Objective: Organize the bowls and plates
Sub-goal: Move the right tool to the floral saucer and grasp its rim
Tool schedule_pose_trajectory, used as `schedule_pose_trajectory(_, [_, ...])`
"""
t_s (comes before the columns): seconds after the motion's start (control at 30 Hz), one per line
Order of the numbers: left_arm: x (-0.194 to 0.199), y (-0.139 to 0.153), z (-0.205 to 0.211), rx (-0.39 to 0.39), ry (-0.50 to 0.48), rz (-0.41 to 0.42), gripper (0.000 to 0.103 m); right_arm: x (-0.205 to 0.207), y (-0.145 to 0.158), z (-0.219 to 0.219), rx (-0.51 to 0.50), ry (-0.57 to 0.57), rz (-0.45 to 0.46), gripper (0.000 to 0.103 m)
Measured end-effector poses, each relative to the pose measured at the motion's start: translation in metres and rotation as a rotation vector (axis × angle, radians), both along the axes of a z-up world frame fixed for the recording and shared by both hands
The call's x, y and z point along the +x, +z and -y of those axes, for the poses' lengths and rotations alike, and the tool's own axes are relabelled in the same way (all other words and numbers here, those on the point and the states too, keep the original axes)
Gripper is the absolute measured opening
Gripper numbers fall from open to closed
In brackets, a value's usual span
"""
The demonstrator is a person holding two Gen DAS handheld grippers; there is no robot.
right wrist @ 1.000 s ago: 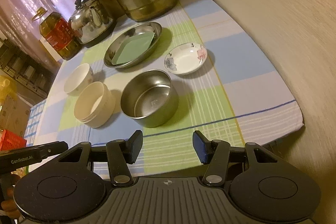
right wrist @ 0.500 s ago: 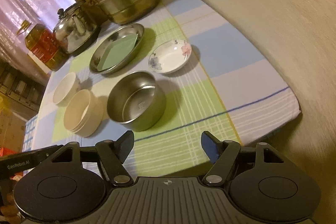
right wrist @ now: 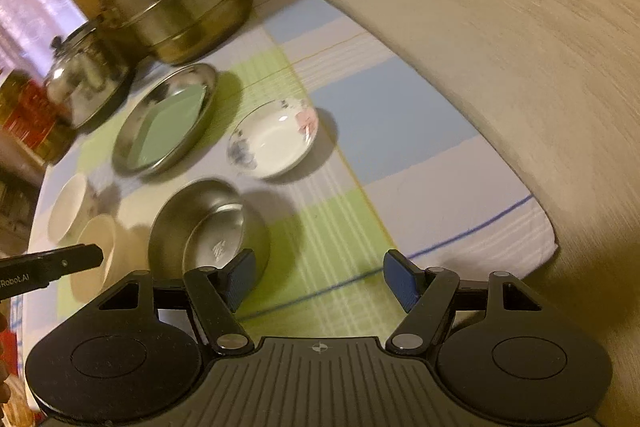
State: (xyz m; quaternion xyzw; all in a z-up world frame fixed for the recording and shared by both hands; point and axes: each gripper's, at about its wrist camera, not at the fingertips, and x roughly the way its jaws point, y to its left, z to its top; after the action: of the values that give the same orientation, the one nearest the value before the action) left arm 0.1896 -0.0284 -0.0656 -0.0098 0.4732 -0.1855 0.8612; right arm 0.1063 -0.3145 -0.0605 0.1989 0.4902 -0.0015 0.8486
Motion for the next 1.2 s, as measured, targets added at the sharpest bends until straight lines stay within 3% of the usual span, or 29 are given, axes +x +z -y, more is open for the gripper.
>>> schedule_pose_trajectory(0.33, [0.075,-0.015,0.039,-0.025,-0.137,0.006,0.023,0.05,-0.013,0.0,-0.005,-0.093,0.036,0.068])
schedule_pose_trajectory(0.7, [0.123,-0.051,0.075,-0.012,-0.232,-0.06,0.022,0.094,-0.04,-0.008,0.008,-0.135,0.041,0.039])
schedule_pose_trajectory(1.1, [0.146,-0.074,0.092,-0.005,-0.24,-0.128,0.022,0.115,-0.061,-0.01,-0.003,-0.142,0.005,0.02])
schedule_pose_trajectory(1.2, [0.149,-0.078,0.095,0.0,-0.24,-0.134,0.017,0.117,-0.063,-0.009,-0.008,-0.142,0.002,0.013])
